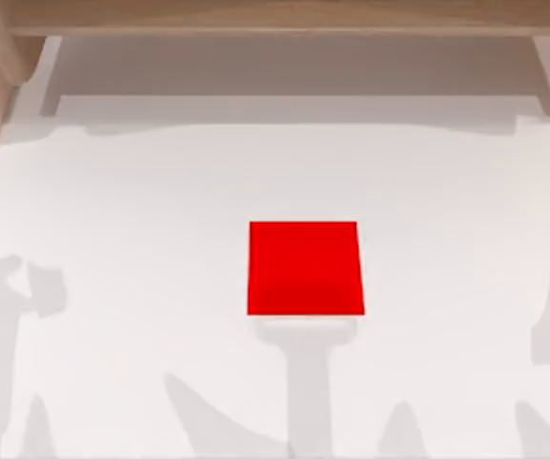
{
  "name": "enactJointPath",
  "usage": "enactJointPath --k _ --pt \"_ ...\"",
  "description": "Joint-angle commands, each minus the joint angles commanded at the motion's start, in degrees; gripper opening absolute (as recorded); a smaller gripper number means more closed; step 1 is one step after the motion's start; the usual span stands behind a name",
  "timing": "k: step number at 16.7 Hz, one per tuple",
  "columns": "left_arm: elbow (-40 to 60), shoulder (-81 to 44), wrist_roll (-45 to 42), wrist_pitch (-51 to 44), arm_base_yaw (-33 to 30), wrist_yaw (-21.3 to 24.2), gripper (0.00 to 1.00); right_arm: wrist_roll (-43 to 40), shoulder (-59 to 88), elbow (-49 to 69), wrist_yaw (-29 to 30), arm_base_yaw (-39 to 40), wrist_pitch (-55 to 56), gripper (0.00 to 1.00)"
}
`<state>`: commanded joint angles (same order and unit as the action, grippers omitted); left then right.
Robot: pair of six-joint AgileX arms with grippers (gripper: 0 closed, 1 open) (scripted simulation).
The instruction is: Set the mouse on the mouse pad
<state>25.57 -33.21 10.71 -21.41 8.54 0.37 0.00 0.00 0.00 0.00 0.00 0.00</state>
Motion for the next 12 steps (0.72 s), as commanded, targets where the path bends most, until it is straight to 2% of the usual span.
enactJointPath --k 6,12 --pt "22.11 -36.49 10.10 -20.70 8.23 -0.03 1.00 0.00 0.00 0.00 0.00 0.00 0.00 1.00" --pt "39.70 -60.38 17.68 -35.29 14.47 -0.12 1.00 0.00 0.00 0.00 0.00 0.00 0.00 1.00"
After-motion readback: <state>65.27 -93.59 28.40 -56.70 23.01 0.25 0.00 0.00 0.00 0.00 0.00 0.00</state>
